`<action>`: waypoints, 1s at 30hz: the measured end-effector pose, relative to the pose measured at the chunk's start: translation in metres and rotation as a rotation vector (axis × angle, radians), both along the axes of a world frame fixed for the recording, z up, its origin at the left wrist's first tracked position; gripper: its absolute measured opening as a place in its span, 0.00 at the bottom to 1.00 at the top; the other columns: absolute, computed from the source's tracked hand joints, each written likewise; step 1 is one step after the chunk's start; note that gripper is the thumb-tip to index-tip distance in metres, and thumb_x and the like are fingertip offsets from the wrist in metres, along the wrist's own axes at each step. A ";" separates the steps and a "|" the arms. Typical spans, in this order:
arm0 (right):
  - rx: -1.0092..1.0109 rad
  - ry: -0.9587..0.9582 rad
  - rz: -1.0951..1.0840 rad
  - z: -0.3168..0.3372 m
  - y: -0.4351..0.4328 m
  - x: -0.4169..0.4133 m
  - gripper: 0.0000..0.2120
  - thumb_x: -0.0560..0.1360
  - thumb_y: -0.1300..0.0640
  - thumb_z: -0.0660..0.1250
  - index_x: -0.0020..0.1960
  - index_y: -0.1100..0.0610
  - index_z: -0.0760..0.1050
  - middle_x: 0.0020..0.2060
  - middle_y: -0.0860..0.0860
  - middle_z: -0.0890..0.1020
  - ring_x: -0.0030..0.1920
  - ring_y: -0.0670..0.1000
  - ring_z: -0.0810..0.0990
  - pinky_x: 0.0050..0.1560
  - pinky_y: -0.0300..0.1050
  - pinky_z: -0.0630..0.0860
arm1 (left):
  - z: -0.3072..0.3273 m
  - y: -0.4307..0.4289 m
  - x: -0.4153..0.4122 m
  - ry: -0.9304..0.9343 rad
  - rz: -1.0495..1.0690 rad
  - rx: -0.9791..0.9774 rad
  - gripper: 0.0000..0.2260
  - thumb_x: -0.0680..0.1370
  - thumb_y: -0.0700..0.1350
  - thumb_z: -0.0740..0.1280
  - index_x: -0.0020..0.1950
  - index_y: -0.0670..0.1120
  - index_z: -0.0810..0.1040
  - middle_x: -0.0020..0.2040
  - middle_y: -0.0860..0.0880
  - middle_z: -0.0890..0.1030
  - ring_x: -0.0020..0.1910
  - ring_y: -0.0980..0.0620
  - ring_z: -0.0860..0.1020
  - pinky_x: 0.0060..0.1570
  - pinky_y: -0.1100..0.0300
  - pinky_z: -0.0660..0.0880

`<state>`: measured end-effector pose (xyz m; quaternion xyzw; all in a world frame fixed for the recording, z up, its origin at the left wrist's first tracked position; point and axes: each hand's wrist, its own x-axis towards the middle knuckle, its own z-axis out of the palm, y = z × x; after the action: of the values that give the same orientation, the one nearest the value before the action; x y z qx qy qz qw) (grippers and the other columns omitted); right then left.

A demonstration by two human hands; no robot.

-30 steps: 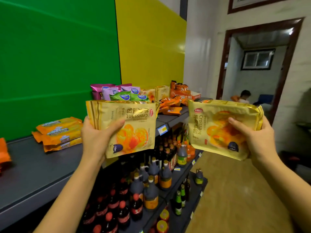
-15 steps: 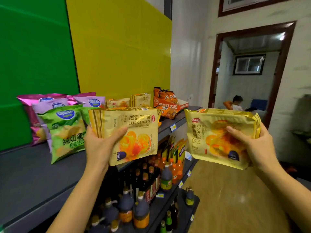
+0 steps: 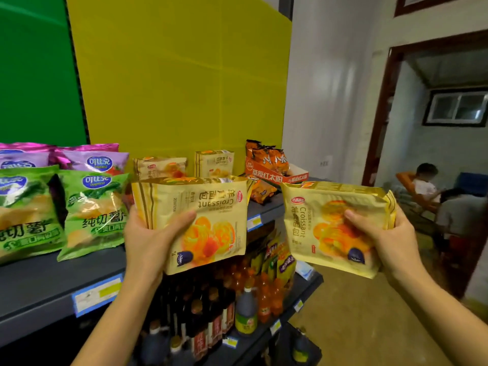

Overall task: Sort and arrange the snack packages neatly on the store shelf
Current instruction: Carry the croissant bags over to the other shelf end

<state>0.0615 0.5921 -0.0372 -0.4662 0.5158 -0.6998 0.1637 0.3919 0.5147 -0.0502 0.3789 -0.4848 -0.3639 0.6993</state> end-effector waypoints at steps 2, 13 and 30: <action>-0.008 0.005 0.035 0.003 -0.016 -0.022 0.39 0.42 0.32 0.77 0.50 0.45 0.77 0.43 0.39 0.85 0.42 0.41 0.84 0.35 0.34 0.79 | -0.001 -0.001 -0.021 0.004 0.038 0.004 0.37 0.52 0.53 0.79 0.59 0.48 0.74 0.51 0.48 0.84 0.49 0.49 0.83 0.52 0.45 0.79; -0.080 -0.093 0.165 0.000 -0.108 -0.098 0.30 0.57 0.47 0.74 0.57 0.52 0.73 0.47 0.44 0.82 0.40 0.38 0.83 0.33 0.31 0.77 | 0.006 -0.032 -0.107 -0.011 0.166 -0.035 0.33 0.57 0.46 0.79 0.61 0.46 0.74 0.53 0.48 0.83 0.51 0.49 0.82 0.50 0.51 0.79; -0.138 -0.072 0.317 0.025 -0.347 -0.113 0.15 0.71 0.51 0.70 0.52 0.43 0.67 0.50 0.43 0.77 0.55 0.48 0.78 0.53 0.46 0.77 | 0.061 -0.180 -0.161 0.026 0.372 -0.230 0.18 0.66 0.38 0.76 0.50 0.50 0.73 0.46 0.52 0.82 0.37 0.63 0.81 0.39 0.68 0.79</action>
<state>-0.0516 0.2447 -0.0121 -0.5264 0.3804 -0.7154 0.2577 0.2311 0.3347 0.0112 0.3749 -0.4359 -0.1756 0.7991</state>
